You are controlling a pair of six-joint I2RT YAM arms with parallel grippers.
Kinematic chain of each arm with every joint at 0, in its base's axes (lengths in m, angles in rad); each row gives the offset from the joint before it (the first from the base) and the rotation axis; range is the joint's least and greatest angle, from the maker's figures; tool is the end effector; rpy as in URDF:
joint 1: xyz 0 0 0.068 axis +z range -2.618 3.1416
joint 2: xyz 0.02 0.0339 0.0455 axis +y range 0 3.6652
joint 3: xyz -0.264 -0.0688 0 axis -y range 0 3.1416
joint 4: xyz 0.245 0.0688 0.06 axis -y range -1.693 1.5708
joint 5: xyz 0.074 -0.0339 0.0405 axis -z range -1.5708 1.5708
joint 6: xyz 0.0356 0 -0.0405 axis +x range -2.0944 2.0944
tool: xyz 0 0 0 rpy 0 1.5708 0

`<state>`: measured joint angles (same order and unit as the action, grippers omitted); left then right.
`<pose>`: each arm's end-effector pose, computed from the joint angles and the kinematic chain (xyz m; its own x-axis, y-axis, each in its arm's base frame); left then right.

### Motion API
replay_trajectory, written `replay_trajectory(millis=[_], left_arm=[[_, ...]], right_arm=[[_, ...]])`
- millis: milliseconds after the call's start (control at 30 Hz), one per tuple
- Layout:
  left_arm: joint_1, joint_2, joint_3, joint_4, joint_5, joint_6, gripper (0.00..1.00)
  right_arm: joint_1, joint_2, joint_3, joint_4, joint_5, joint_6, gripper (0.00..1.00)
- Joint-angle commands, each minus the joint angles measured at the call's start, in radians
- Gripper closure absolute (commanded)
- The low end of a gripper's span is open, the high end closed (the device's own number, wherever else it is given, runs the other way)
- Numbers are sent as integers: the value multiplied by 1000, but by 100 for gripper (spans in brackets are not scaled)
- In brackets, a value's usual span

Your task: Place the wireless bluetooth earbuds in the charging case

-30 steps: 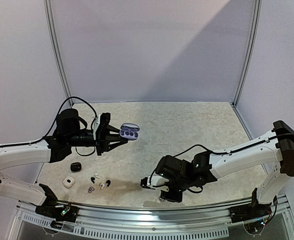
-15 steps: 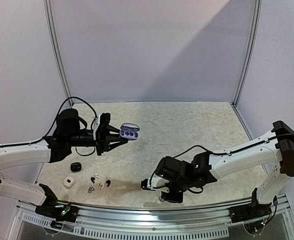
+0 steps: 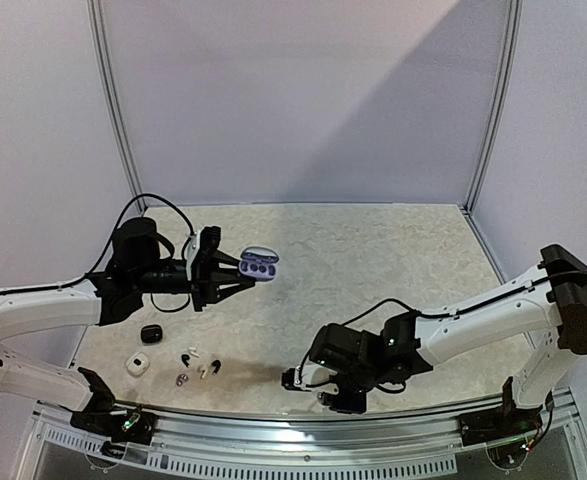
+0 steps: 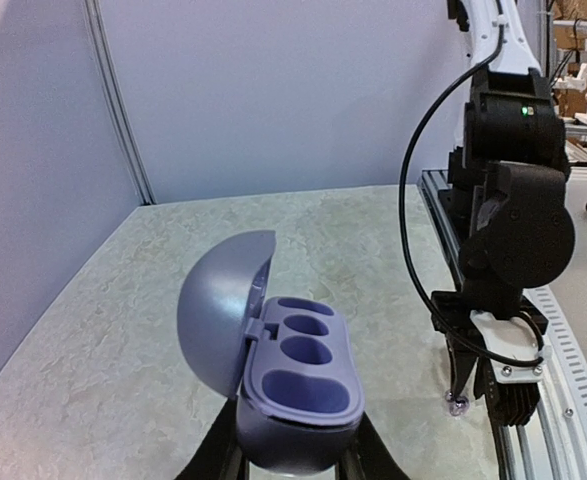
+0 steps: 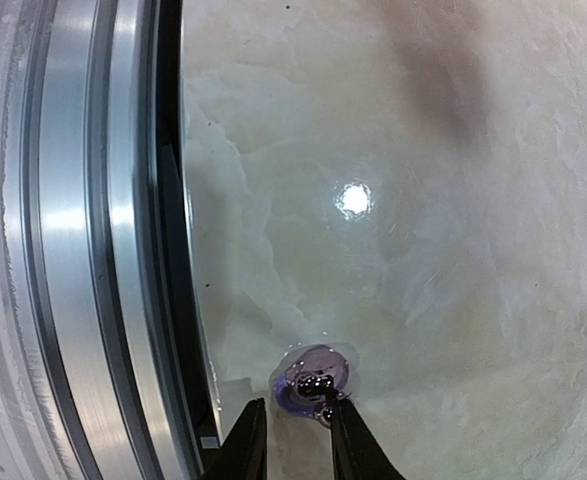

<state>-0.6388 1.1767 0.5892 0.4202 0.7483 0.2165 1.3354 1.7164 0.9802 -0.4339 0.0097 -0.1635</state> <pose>0.1899 -0.1712 0.2547 0.0790 0.1374 -0.9874 0.9815 0.1626 0.1012 0.0756 0.3139 0.1537 -0.0538 -0.9220 -0.3834 -0.9935 0.0880 -0.0723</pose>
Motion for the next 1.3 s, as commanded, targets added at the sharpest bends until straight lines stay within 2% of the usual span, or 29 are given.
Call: replay_trajectory(millis=[0, 500, 833, 1067, 1267], left_arm=[[-13, 4, 14, -34, 5, 14, 100], [-13, 12, 21, -43, 6, 14, 100], [-13, 6, 16, -41, 6, 17, 100], [-13, -8, 2, -28, -1, 19, 100], [-13, -29, -19, -13, -18, 12, 100]], right_arm=[[4, 23, -4, 18, 1, -17, 77], [4, 54, 15, 22, -14, -42, 78], [-10, 95, 75, -1, 62, -26, 91], [-126, 183, 215, -136, 151, 132, 94], [-215, 284, 329, -197, 193, 333, 93]])
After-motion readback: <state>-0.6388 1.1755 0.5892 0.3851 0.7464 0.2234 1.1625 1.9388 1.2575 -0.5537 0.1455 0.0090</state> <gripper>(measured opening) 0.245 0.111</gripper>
